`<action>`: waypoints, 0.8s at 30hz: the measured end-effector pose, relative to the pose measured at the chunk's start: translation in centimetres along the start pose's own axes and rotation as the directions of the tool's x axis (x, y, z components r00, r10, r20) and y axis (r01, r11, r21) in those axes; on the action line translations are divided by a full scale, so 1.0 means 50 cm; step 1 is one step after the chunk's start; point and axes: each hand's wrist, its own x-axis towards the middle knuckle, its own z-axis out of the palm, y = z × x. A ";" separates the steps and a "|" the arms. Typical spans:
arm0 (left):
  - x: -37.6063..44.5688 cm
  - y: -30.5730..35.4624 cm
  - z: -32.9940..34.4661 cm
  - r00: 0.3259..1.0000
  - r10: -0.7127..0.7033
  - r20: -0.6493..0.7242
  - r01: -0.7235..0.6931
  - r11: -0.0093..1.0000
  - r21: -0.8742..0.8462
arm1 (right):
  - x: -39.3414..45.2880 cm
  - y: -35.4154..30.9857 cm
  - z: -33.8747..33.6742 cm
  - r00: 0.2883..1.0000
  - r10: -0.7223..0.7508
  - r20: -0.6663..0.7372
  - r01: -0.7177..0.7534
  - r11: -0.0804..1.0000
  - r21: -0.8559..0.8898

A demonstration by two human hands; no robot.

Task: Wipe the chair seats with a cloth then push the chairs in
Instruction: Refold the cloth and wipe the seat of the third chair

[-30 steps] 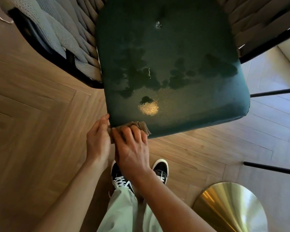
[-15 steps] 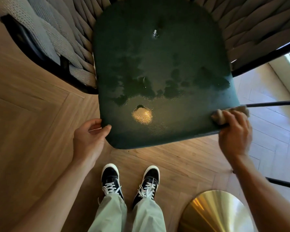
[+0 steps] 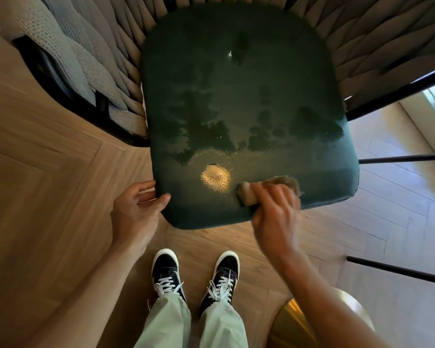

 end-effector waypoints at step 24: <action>0.002 0.029 -0.013 0.993 -0.102 0.058 0.108 0.988 -0.108 | 0.041 0.092 -0.056 0.999 0.017 0.034 -0.012 0.990 -0.138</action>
